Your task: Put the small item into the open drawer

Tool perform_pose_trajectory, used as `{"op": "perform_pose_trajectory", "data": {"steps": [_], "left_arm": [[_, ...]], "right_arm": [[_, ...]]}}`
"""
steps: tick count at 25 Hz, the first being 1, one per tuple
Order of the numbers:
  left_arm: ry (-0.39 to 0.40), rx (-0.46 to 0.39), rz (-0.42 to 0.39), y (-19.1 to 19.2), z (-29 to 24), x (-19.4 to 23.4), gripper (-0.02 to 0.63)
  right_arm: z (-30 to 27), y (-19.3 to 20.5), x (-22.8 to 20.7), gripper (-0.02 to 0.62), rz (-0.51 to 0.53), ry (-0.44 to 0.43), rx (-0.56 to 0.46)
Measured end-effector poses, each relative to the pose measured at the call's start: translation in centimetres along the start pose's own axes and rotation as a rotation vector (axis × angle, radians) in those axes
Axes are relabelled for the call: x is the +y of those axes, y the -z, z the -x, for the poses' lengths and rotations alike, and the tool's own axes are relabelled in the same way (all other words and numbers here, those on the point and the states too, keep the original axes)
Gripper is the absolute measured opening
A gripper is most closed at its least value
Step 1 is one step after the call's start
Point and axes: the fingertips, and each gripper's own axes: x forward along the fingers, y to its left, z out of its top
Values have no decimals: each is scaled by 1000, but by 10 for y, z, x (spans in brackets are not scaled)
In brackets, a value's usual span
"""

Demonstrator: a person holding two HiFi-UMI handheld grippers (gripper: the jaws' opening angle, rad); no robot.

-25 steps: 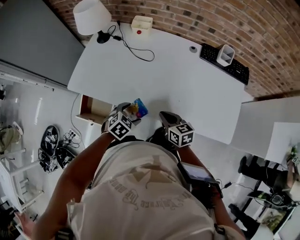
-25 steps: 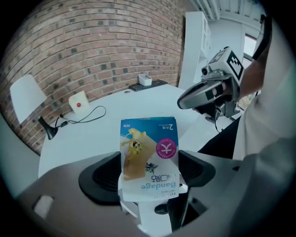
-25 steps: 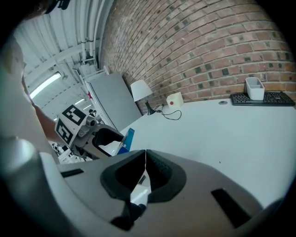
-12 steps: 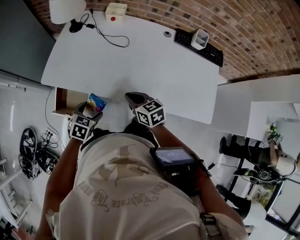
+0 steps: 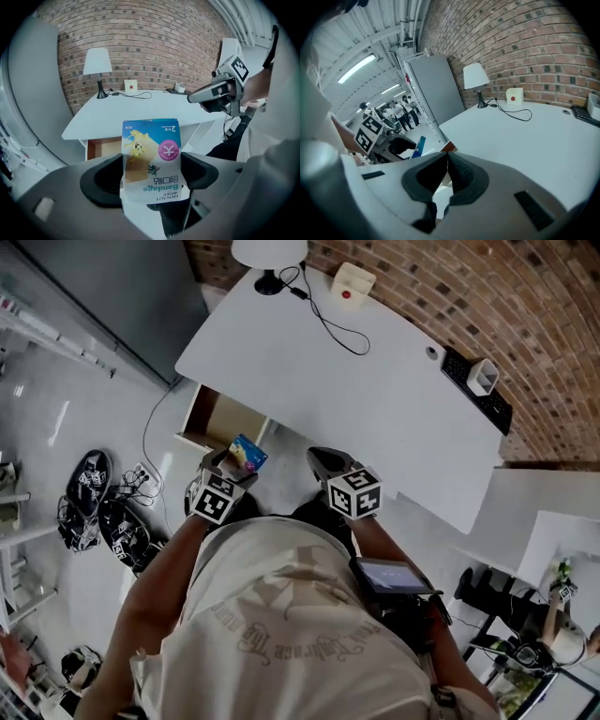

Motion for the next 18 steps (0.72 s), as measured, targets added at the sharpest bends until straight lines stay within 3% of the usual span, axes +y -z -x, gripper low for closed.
{"op": "perform_pose_trajectory", "data": {"steps": [8,18], "left_arm": [[-35,7,99,66,38,49,383],[-65,3,296,87,40,76,384]], "right_arm": [[-56,-2,73,6,56,-55,31],[-91,-4,105,6,103,-150,114]]}}
